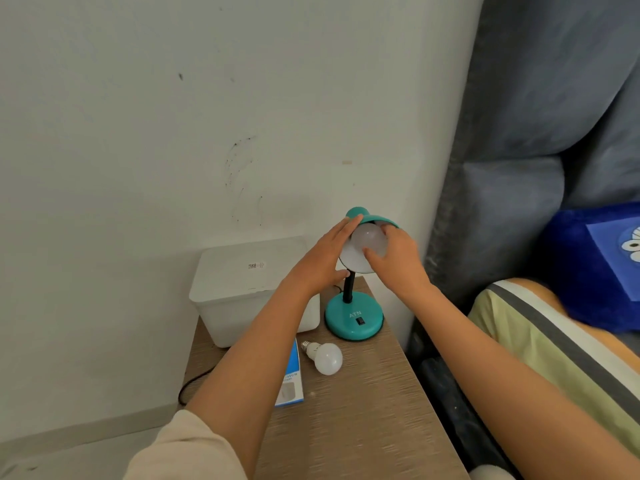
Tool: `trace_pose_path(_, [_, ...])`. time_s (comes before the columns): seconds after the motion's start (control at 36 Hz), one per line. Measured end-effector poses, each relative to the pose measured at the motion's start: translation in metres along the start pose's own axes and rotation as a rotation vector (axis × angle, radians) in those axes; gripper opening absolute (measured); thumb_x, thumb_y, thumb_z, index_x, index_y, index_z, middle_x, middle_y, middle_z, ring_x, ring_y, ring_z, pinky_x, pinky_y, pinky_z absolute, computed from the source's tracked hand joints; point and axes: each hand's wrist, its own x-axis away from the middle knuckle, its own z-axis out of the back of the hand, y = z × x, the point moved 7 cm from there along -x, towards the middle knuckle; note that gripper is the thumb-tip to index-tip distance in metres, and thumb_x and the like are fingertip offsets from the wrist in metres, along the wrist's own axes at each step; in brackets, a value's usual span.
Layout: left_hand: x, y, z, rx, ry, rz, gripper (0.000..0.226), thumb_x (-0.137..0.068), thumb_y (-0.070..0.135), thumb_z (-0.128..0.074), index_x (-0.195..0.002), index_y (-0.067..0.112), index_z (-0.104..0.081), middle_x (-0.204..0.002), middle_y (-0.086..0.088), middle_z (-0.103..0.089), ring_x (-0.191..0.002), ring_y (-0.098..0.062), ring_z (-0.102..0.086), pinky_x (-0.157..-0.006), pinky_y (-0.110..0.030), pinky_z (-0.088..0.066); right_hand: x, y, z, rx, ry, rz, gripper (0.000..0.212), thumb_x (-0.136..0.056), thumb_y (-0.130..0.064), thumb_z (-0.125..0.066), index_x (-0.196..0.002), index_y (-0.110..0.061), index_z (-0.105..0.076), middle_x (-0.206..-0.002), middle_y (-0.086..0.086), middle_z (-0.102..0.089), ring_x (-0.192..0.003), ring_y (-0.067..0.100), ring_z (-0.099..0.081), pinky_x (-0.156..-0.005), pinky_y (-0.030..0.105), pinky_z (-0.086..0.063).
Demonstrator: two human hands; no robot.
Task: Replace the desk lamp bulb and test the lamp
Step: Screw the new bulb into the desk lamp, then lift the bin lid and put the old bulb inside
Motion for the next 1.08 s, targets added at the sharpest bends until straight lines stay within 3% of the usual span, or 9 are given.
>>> trace_pose_path(0.08, [0.007,0.002,0.006,-0.074,-0.020,0.056,0.097,-0.082,0.014,-0.071,-0.149,0.032,-0.004,-0.159,-0.001,-0.009,-0.144,-0.016,-0.014,-0.108,-0.024,-0.021,0.009,-0.007,0.008,0.031,-0.043,0.012,0.051,-0.088,-0.018,-0.054,-0.136,-0.007,-0.041,-0.130,0.016,-0.052,-0.118,0.028,-0.050,-0.098,0.034,-0.041])
trace_pose_path(0.22, [0.031,-0.001,0.017,-0.133,-0.048,0.136,0.074,-0.092,0.043,-0.054,-0.150,0.023,-0.013,-0.158,0.000,-0.016,-0.145,-0.014,-0.011,-0.118,-0.035,-0.014,0.035,-0.017,0.010,0.139,-0.133,0.012,0.050,-0.093,-0.030,-0.048,-0.137,-0.006,-0.040,-0.140,0.014,-0.045,-0.126,0.028,-0.045,-0.102,0.037,-0.038])
trace_pose_path(0.47, [0.113,-0.067,0.045,-0.191,0.063,0.431,0.068,-0.095,0.052,-0.038,-0.148,0.013,-0.021,-0.157,-0.005,-0.018,-0.146,-0.018,-0.010,-0.117,-0.034,-0.005,0.082,-0.015,-0.056,0.112,-0.313,-0.013,0.053,-0.093,-0.035,-0.049,-0.139,-0.011,-0.037,-0.142,0.009,-0.045,-0.131,0.022,-0.041,-0.106,0.033,-0.035])
trace_pose_path(0.61, [0.159,-0.121,0.071,-0.067,0.240,0.653,0.080,-0.091,0.054,-0.046,-0.150,0.010,-0.012,-0.159,-0.006,-0.008,-0.146,-0.019,-0.006,-0.117,-0.034,-0.012,0.076,-0.015,-0.099,-0.001,-0.393,-0.069,0.062,-0.092,-0.033,-0.053,-0.142,-0.006,-0.030,-0.146,0.012,-0.039,-0.135,0.024,-0.035,-0.108,0.029,-0.028])
trace_pose_path(0.69, [0.180,-0.151,0.083,0.044,0.366,0.733,0.082,-0.084,0.056,-0.057,-0.144,0.011,-0.025,-0.150,-0.006,-0.026,-0.138,-0.021,-0.025,-0.110,-0.033,-0.027,0.063,-0.014,-0.117,-0.084,-0.407,-0.123,0.073,-0.089,-0.035,-0.057,-0.145,-0.006,-0.022,-0.151,0.012,-0.032,-0.140,0.025,-0.029,-0.112,0.032,-0.025])
trace_pose_path(0.78, [0.194,-0.181,0.082,0.135,0.390,0.814,0.096,-0.069,0.072,-0.061,-0.138,0.012,-0.031,-0.142,-0.008,-0.036,-0.131,-0.023,-0.035,-0.108,-0.043,-0.035,0.048,-0.010,-0.131,-0.164,-0.411,-0.170,0.085,-0.086,-0.039,-0.060,-0.148,-0.005,-0.013,-0.155,0.014,-0.022,-0.143,0.026,-0.023,-0.115,0.036,-0.021])
trace_pose_path(0.86, [0.196,-0.205,0.071,0.244,0.387,0.830,0.106,-0.061,0.078,-0.061,-0.142,0.020,-0.028,-0.143,-0.003,-0.038,-0.132,-0.018,-0.036,-0.109,-0.044,-0.036,0.033,-0.008,-0.141,-0.244,-0.371,-0.184,0.081,-0.084,-0.034,-0.064,-0.145,-0.003,-0.020,-0.148,0.008,-0.033,-0.138,0.024,-0.030,-0.109,0.028,-0.025])
trace_pose_path(0.94, [0.188,-0.212,0.065,0.372,0.448,0.761,0.089,-0.065,0.069,-0.068,-0.136,0.028,-0.035,-0.132,0.008,-0.049,-0.122,-0.008,-0.047,-0.105,-0.038,-0.041,0.023,-0.012,-0.149,-0.301,-0.377,-0.154,0.065,-0.082,-0.031,-0.067,-0.135,-0.011,-0.037,-0.122,-0.007,-0.043,-0.122,0.014,-0.042,-0.097,0.021,-0.030])
trace_pose_path(1.08, [0.183,-0.212,0.061,0.476,0.553,0.660,0.058,-0.080,0.035,-0.069,-0.126,0.039,-0.033,-0.120,0.025,-0.049,-0.110,0.014,-0.047,-0.093,-0.016,-0.041,0.017,-0.004,-0.160,-0.401,-0.363,-0.127,0.057,-0.076,-0.034,-0.072,-0.125,-0.018,-0.047,-0.120,-0.001,-0.057,-0.113,0.015,-0.053,-0.098,0.034,-0.045])
